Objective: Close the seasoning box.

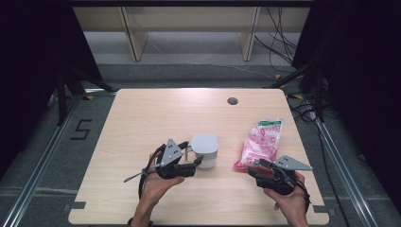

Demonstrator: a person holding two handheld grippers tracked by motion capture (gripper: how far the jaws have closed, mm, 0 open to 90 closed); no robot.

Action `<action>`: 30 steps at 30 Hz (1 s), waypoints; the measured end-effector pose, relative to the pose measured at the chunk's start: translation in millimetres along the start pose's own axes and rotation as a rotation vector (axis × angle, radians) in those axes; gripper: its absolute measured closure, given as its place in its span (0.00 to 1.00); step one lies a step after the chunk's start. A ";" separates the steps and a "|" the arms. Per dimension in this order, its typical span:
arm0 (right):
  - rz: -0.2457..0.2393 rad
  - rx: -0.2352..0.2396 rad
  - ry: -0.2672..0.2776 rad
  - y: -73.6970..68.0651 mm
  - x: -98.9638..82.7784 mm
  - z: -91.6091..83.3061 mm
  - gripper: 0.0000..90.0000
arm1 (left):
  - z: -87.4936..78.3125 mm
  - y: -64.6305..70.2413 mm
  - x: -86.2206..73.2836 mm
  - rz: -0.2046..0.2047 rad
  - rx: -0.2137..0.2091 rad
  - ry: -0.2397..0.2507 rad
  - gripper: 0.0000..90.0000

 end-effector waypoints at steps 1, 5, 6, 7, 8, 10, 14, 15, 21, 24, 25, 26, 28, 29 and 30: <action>-0.004 0.000 0.007 -0.2 0.4 0.3 0.43 | -0.4 0.3 -1.0 0.002 0.000 0.000 0.32; 0.028 0.018 -0.018 -5.4 -1.0 -1.8 0.43 | -0.4 -0.2 -5.5 0.004 0.002 -0.007 0.32; 0.016 0.016 -0.013 -4.9 -1.3 -1.5 0.43 | -0.7 -0.7 -6.9 0.006 0.001 -0.011 0.32; 0.049 0.027 -0.007 -8.3 -1.2 -1.1 0.43 | -0.2 -0.2 -8.1 -0.007 -0.003 -0.002 0.32; 0.025 0.023 0.011 -6.4 -0.4 -0.1 0.43 | -0.8 -0.7 -9.6 -0.001 0.001 -0.007 0.32; 0.044 0.031 -0.015 -8.6 -2.5 -1.5 0.43 | -1.7 -0.4 -12.4 0.000 0.004 -0.014 0.32; 0.053 0.029 -0.016 -10.5 -2.7 -2.6 0.43 | -4.6 2.0 -16.6 -0.003 -0.007 -0.013 0.30; 0.070 0.034 -0.026 -12.1 -3.3 -3.5 0.43 | -4.8 1.8 -17.4 0.007 -0.007 -0.010 0.30; 0.005 0.017 -0.001 -7.2 -2.9 -2.6 0.43 | -8.1 3.4 -23.7 -0.001 -0.006 -0.011 0.30; 0.005 0.009 0.008 -7.5 -2.5 -1.5 0.43 | -9.5 5.8 -26.3 -0.013 -0.013 -0.003 0.30; 0.047 0.031 -0.011 -12.0 -4.0 -2.8 0.43 | -10.8 5.6 -27.3 -0.004 -0.006 -0.006 0.30; 0.028 0.039 -0.014 -10.7 -4.4 -3.2 0.43 | -11.9 5.9 -28.5 -0.002 -0.004 -0.010 0.30; 0.051 0.039 -0.023 -13.2 -5.7 -4.2 0.43 | -11.9 8.1 -30.9 -0.004 -0.008 -0.003 0.30; 0.024 0.027 -0.004 -10.8 -4.8 -3.6 0.43 | -11.9 10.2 -32.8 -0.014 -0.015 -0.005 0.30; 0.016 0.030 -0.009 -10.7 -5.8 -4.0 0.43 | -12.8 11.0 -34.6 -0.007 -0.010 -0.015 0.30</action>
Point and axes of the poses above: each handheld gripper's, and its own axes: z roughly forward along the jaws, x roughly out of its top, y roughly to its right, the point moved 7 cm from there along z, roughly forward along the jaws, and after that the axes turned 6 degrees about -z, right-handed, at the moved point
